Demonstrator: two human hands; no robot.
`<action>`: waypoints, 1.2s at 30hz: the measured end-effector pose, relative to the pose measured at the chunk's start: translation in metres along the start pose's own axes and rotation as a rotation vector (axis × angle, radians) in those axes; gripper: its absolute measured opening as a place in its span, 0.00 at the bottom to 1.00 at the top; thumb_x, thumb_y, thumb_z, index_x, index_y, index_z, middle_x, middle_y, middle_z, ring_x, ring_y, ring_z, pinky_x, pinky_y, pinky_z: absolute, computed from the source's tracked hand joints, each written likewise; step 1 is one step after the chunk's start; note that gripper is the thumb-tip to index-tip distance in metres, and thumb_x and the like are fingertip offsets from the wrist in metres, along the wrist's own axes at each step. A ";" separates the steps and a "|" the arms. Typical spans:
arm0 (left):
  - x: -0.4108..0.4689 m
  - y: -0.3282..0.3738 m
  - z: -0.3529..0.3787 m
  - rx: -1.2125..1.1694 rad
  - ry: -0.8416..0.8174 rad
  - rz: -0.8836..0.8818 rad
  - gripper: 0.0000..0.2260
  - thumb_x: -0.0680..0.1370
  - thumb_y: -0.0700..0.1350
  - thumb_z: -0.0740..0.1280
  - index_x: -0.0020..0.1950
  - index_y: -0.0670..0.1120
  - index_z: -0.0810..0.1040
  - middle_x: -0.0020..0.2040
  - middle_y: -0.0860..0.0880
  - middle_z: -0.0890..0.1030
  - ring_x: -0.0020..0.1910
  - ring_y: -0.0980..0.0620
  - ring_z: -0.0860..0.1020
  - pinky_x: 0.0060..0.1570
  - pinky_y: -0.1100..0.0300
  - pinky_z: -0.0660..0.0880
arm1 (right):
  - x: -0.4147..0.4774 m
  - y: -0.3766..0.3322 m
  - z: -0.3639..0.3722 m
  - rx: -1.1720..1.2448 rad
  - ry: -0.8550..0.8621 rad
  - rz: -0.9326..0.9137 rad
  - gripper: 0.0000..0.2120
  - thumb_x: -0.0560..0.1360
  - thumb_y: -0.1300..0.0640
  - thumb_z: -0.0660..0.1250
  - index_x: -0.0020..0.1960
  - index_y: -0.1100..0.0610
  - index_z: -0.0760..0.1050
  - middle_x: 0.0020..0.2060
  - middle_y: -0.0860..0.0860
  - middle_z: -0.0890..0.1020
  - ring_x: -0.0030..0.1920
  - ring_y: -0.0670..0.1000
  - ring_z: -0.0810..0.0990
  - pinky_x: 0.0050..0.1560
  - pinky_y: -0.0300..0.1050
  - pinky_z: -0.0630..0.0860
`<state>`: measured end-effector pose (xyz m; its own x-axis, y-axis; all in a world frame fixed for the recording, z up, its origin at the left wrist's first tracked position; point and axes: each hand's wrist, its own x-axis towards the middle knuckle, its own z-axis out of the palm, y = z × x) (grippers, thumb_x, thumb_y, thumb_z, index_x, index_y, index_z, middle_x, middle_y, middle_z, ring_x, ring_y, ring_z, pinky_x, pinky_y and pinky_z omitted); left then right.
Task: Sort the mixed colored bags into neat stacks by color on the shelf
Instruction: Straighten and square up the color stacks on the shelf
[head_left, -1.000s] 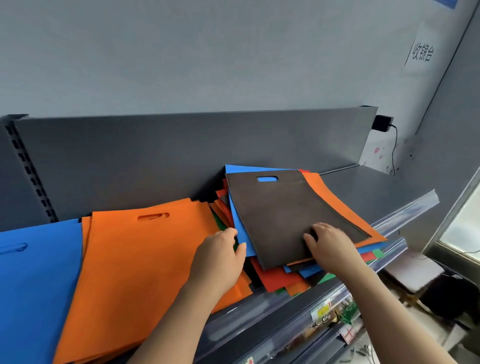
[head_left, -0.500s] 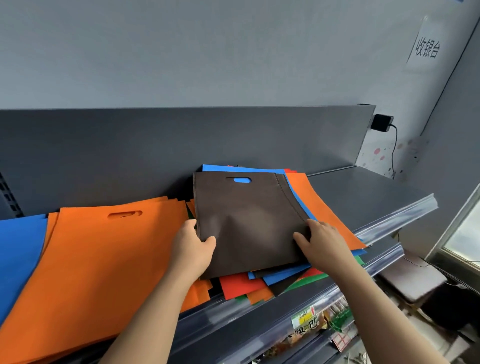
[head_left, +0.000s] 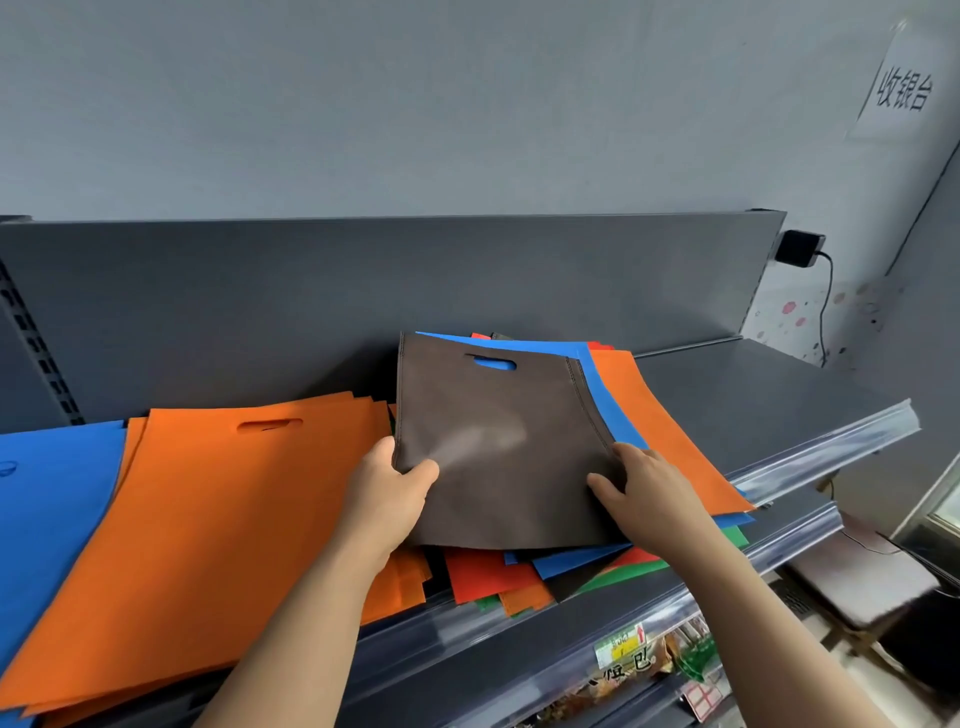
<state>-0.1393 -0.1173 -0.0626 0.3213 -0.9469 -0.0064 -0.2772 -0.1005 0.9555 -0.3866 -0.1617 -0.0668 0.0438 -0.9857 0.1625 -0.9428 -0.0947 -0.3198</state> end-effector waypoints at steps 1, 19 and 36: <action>0.000 0.000 -0.002 -0.001 0.011 0.002 0.07 0.74 0.41 0.63 0.49 0.51 0.76 0.46 0.50 0.82 0.46 0.47 0.80 0.48 0.50 0.78 | 0.001 -0.001 0.001 0.011 0.006 -0.006 0.18 0.77 0.44 0.60 0.59 0.56 0.71 0.52 0.52 0.77 0.52 0.53 0.75 0.55 0.49 0.73; -0.011 -0.006 -0.025 0.175 0.216 0.193 0.04 0.79 0.43 0.62 0.50 0.43 0.71 0.43 0.47 0.78 0.42 0.46 0.77 0.34 0.58 0.70 | -0.005 -0.022 -0.003 0.171 0.163 -0.062 0.18 0.76 0.56 0.64 0.66 0.53 0.71 0.62 0.53 0.72 0.59 0.56 0.75 0.62 0.53 0.71; -0.011 -0.024 -0.071 0.250 0.328 0.047 0.13 0.81 0.39 0.58 0.65 0.45 0.70 0.60 0.46 0.77 0.56 0.44 0.76 0.50 0.52 0.75 | -0.014 -0.031 0.017 -0.274 -0.105 -0.127 0.13 0.80 0.56 0.48 0.53 0.53 0.72 0.57 0.48 0.74 0.65 0.51 0.69 0.74 0.56 0.51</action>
<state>-0.0720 -0.0831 -0.0651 0.5632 -0.8090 0.1684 -0.4970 -0.1688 0.8512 -0.3521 -0.1474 -0.0749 0.1876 -0.9787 0.0838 -0.9808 -0.1912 -0.0371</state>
